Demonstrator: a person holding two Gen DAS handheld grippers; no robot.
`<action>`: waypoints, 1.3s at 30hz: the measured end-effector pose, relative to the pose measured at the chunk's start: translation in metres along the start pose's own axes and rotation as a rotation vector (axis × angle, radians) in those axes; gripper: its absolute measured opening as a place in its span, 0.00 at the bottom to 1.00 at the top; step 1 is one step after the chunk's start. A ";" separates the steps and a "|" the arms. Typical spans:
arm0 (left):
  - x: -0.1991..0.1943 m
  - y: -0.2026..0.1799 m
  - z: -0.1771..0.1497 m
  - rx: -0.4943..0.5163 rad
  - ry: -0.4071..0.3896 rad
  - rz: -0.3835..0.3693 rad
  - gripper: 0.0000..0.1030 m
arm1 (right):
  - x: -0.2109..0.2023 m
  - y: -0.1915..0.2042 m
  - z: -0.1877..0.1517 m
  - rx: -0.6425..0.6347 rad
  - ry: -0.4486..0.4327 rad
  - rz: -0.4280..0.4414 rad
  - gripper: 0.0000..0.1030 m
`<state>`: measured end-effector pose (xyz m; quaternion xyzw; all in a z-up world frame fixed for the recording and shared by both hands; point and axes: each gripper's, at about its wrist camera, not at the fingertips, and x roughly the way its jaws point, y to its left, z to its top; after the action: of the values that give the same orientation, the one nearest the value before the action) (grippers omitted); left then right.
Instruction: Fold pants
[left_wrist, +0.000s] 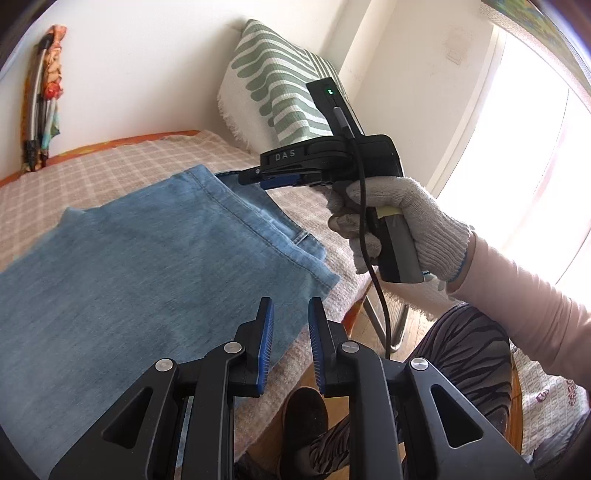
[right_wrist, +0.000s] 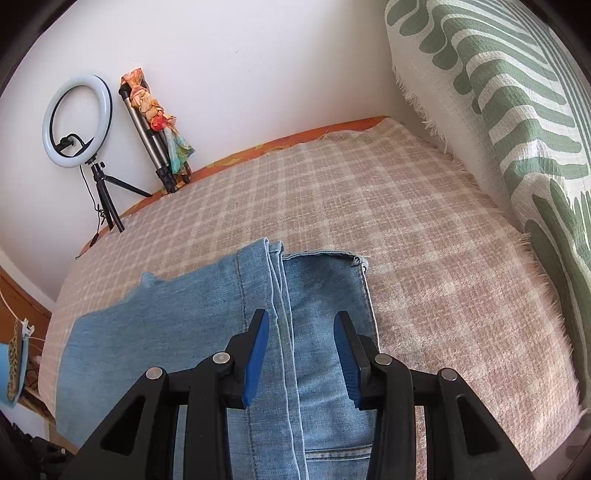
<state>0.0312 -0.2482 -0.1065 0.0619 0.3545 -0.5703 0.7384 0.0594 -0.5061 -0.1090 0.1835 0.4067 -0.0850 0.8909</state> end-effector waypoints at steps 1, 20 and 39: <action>-0.008 0.004 -0.001 -0.010 -0.008 0.020 0.17 | -0.003 0.003 -0.001 -0.010 -0.007 0.004 0.38; -0.132 0.117 -0.052 -0.318 -0.111 0.421 0.44 | -0.003 0.161 -0.007 -0.320 -0.018 0.198 0.50; -0.152 0.159 -0.126 -0.469 -0.032 0.552 0.44 | 0.077 0.375 -0.066 -0.587 0.345 0.459 0.56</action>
<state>0.0996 -0.0101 -0.1594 -0.0250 0.4339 -0.2536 0.8642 0.1771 -0.1354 -0.1104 0.0189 0.5056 0.2678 0.8199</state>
